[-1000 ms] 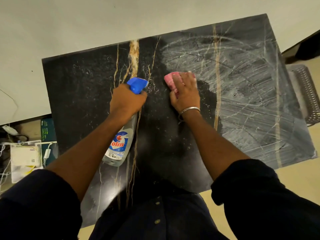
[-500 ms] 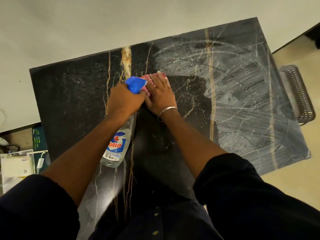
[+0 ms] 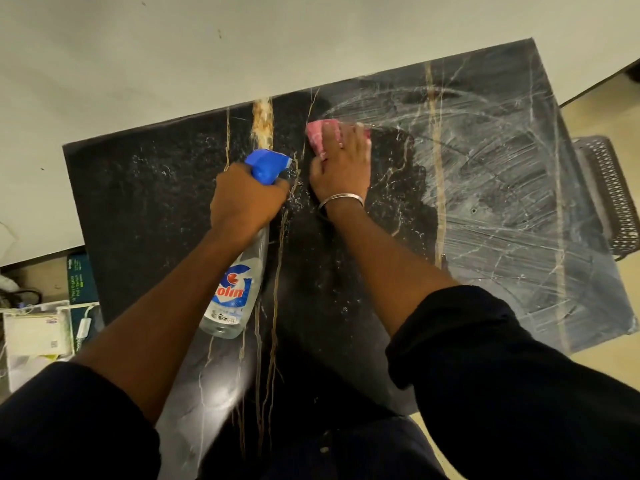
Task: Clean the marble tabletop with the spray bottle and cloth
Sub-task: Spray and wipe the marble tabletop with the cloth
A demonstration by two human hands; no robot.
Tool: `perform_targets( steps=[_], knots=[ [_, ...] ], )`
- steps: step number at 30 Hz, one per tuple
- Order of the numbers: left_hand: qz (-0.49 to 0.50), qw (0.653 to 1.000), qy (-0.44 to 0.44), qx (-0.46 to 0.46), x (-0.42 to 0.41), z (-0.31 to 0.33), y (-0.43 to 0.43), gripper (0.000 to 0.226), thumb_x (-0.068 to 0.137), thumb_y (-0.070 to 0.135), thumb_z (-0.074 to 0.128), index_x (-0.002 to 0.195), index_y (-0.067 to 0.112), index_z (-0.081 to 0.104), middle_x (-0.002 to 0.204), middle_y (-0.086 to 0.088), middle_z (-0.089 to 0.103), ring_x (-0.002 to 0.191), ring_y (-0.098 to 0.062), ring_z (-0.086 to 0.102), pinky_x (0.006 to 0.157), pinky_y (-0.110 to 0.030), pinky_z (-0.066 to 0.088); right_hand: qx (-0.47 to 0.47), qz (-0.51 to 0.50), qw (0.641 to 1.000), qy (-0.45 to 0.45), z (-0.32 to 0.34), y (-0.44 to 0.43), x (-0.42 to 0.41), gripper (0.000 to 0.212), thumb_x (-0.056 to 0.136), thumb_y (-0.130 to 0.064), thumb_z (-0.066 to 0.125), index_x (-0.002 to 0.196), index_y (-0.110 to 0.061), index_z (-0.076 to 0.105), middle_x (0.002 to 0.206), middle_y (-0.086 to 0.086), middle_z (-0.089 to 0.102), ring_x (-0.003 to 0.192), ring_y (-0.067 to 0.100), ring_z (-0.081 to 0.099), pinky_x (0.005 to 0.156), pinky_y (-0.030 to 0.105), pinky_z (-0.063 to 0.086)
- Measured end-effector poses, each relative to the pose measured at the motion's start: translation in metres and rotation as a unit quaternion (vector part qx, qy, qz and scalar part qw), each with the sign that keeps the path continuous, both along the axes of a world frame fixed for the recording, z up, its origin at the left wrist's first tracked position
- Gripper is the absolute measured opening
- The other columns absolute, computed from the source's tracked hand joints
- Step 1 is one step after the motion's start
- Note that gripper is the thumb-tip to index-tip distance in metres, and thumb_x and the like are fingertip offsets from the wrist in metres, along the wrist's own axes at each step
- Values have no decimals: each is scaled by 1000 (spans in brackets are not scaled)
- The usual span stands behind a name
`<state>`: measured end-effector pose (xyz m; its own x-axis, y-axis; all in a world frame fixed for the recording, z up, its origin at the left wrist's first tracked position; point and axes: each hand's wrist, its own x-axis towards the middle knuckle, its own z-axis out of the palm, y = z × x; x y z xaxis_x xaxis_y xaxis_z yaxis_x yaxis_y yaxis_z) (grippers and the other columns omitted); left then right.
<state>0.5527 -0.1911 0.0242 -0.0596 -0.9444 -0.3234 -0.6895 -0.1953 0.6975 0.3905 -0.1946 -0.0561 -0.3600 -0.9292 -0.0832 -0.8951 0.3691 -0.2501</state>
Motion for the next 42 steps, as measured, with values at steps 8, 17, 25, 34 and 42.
perform_targets(
  steps=[8, 17, 25, 34, 42],
  knots=[
    [14, 1000, 13, 8, 4, -4, -15, 29, 84, 29, 67, 107, 13, 59, 79, -4, 61, 66, -12, 58, 68, -29, 53, -9, 207, 978, -4, -4, -27, -80, 60, 91, -35, 45, 150, -21, 39, 155, 14, 35, 147, 38, 24, 117, 53, 30],
    [15, 1000, 20, -10, 18, -5, -28, 34, 83, 32, 67, 107, 10, 59, 81, -11, 62, 68, -18, 59, 70, -35, 55, 29, -148, 988, 39, -1, -63, -48, 63, 100, -38, 34, 157, -18, 17, 163, 17, 16, 152, 36, 7, 124, 48, 8],
    [30, 999, 26, -2, 19, 4, -32, 33, 80, 36, 66, 100, 10, 61, 81, -14, 64, 68, -24, 62, 72, -41, 56, 9, 197, 980, 15, 5, -69, -28, 60, 94, -36, 42, 152, -21, 35, 158, 11, 34, 150, 33, 19, 124, 47, 14],
    [33, 999, 28, -26, 34, 23, -12, 25, 85, 25, 65, 106, 13, 58, 79, -4, 59, 69, -13, 58, 71, -29, 52, 8, -79, 997, 9, 1, -64, -141, 61, 98, -36, 38, 156, -19, 26, 163, 14, 21, 152, 31, 11, 125, 43, 10],
    [43, 999, 16, -17, -17, 34, 25, 28, 85, 22, 66, 109, 10, 60, 84, -14, 63, 75, -23, 62, 76, -36, 55, -38, 188, 981, -10, -6, -8, -81, 61, 89, -33, 41, 147, -14, 42, 151, 18, 42, 145, 39, 29, 122, 50, 19]
  ],
)
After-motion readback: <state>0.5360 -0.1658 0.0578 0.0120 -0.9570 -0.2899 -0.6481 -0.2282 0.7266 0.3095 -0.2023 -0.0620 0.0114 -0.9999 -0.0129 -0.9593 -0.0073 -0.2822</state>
